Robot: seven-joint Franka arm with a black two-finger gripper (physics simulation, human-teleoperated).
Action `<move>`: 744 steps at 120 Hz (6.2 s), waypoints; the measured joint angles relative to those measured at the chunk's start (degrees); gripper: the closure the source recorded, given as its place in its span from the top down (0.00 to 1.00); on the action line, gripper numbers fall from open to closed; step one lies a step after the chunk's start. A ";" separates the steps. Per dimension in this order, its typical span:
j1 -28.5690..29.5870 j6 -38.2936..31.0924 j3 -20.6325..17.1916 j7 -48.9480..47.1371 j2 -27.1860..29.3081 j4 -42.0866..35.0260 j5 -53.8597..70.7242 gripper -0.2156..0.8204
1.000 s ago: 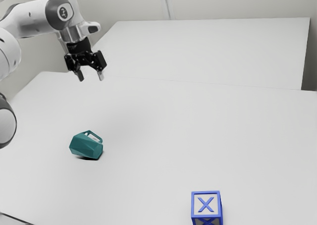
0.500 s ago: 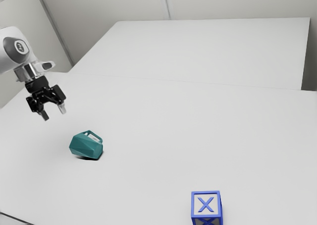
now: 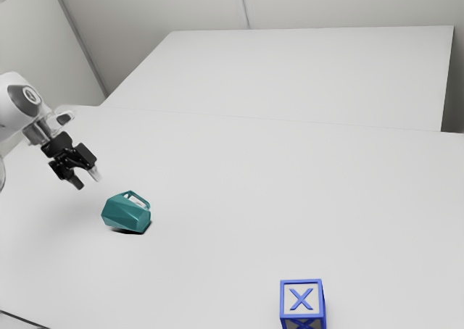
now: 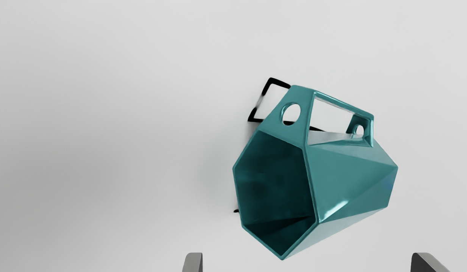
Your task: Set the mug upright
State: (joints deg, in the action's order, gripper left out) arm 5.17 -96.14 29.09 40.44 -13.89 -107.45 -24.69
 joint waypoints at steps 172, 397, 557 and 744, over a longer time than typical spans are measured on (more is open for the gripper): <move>2.47 1.59 0.00 22.88 -2.52 -11.31 -21.26 0.79; -5.76 -2.01 -5.40 22.77 7.26 -11.16 -26.87 0.06; -19.13 -40.80 -14.82 -6.99 8.83 -18.16 27.31 0.04; -19.01 -45.39 -14.94 -12.06 10.12 -21.00 27.06 0.44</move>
State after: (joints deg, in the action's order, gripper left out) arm -13.84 -141.53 14.15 28.38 -3.77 -128.45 2.37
